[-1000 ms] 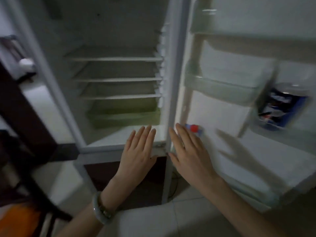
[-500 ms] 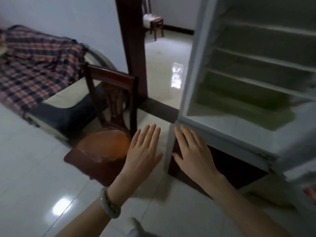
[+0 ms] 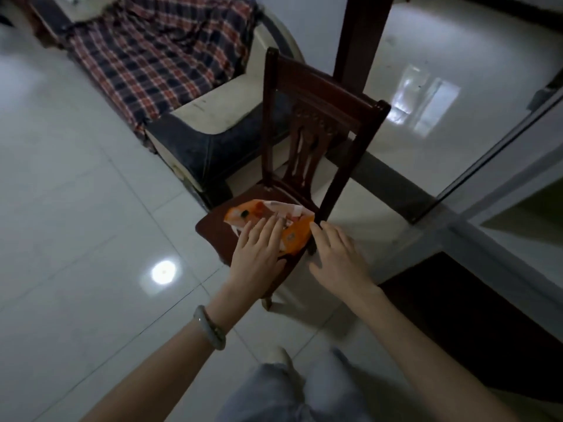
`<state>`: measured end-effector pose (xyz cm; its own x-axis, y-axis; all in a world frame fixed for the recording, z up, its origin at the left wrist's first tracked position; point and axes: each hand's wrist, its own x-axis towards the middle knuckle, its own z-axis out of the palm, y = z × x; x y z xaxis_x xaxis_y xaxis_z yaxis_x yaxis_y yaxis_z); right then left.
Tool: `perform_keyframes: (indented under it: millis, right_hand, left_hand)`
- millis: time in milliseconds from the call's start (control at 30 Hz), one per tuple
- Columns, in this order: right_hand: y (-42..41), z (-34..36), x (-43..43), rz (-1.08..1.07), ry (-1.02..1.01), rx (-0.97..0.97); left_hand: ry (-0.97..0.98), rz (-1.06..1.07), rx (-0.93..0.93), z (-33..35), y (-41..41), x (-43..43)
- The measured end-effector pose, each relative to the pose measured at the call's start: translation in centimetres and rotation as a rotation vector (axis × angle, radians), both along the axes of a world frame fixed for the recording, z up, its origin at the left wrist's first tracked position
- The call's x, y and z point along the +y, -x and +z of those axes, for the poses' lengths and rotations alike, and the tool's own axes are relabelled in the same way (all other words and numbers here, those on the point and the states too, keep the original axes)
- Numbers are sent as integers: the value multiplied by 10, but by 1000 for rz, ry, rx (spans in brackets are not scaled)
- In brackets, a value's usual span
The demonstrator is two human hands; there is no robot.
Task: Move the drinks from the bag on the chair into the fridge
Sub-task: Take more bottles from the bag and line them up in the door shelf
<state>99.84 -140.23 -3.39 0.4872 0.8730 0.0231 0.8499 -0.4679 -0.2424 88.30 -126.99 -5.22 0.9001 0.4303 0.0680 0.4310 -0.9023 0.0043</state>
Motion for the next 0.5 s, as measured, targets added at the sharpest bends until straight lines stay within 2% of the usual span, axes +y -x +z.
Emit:
perform_keyframes:
  millis: [500]
  right_hand:
    - [-92, -111, 152, 265, 150, 126]
  left_hand:
    - [201, 220, 311, -100, -27, 122]
